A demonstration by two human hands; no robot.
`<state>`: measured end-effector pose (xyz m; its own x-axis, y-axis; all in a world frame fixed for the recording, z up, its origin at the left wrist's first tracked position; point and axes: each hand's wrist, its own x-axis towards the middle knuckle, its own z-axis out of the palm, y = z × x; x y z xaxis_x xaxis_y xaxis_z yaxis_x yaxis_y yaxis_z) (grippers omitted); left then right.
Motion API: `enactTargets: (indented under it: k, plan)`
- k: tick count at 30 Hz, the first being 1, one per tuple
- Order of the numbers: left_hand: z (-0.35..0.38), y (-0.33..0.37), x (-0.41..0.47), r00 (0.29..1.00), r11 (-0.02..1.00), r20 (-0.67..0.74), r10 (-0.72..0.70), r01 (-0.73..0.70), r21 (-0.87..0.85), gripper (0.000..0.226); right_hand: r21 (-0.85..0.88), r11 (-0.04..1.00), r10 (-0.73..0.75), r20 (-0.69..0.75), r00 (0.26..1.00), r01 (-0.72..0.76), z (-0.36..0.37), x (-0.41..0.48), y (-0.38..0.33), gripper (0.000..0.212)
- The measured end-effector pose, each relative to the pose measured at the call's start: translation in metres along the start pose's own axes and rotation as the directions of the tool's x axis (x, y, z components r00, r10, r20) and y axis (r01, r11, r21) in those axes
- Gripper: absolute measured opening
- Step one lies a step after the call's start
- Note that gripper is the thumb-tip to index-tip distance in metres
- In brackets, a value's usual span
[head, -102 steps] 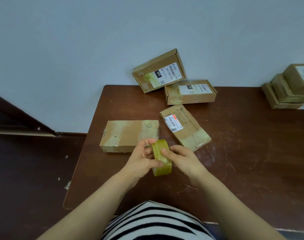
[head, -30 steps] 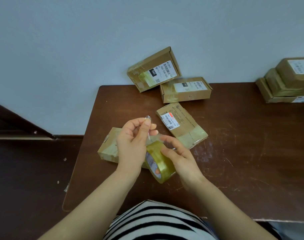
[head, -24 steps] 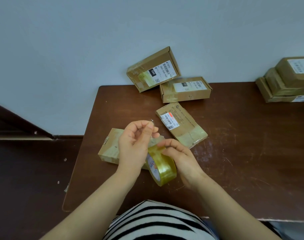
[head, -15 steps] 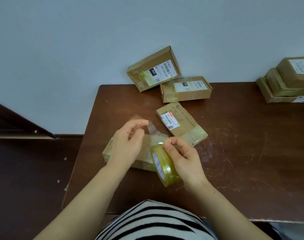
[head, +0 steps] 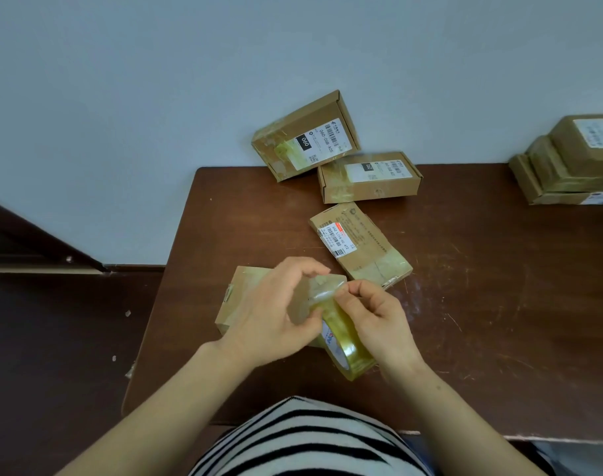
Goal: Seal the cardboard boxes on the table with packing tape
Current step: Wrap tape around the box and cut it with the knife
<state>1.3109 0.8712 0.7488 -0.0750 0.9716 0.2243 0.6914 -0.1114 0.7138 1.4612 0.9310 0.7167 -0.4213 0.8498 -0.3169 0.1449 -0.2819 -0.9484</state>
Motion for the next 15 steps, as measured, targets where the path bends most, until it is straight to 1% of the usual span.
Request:
enactTargets:
  k: [2,3,4,5,6,7,8,9,10,12,15]
  plan:
    - [0.005,0.005,0.003,0.977,0.970,-0.088,-0.192,0.176,-0.168,0.031,-0.015,1.000,-0.004,-0.019,1.000,0.004,0.000,-0.001,0.000,0.020]
    - [0.006,0.008,0.006,0.944,0.922,-0.132,-0.303,0.255,-0.292,0.025,-0.021,1.000,0.000,-0.026,1.000,-0.001,0.000,-0.001,0.000,0.021]
    - [0.007,0.010,0.011,0.898,0.844,-0.148,-0.414,0.317,-0.433,0.019,-0.025,1.000,0.004,-0.028,1.000,-0.005,0.000,-0.001,0.000,0.021]
    - [0.007,0.012,0.014,0.852,0.752,-0.135,-0.506,0.359,-0.553,0.016,-0.027,1.000,0.006,-0.027,1.000,-0.007,0.000,-0.002,-0.001,0.021]
    - [0.007,0.014,0.017,0.810,0.666,-0.105,-0.576,0.391,-0.636,0.015,-0.027,1.000,0.006,-0.025,1.000,-0.007,0.000,-0.002,-0.001,0.020]
    - [0.007,0.015,0.018,0.777,0.599,-0.073,-0.625,0.418,-0.683,0.016,-0.025,1.000,0.006,-0.025,1.000,-0.007,0.000,-0.002,-0.002,0.020]
    - [0.006,0.014,0.018,0.755,0.561,-0.049,-0.654,0.440,-0.701,0.017,-0.022,1.000,0.006,-0.025,1.000,-0.007,0.000,-0.002,-0.003,0.019]
    - [0.005,0.014,0.018,0.749,0.557,-0.040,-0.661,0.454,-0.696,0.017,-0.020,1.000,0.005,-0.023,1.000,-0.006,-0.001,-0.003,-0.003,0.019]
    - [0.004,0.014,0.018,0.758,0.576,-0.039,-0.651,0.460,-0.675,0.018,-0.020,1.000,0.005,-0.020,1.000,-0.005,-0.001,-0.003,-0.004,0.019]
    - [0.002,0.013,0.018,0.783,0.624,-0.032,-0.621,0.469,-0.625,0.018,-0.016,1.000,0.009,-0.024,1.000,-0.009,-0.001,-0.003,-0.004,0.018]
    - [0.001,0.011,0.016,0.831,0.691,-0.024,-0.556,0.445,-0.570,0.028,-0.007,1.000,0.007,-0.032,0.999,-0.008,-0.001,-0.004,-0.005,0.017]
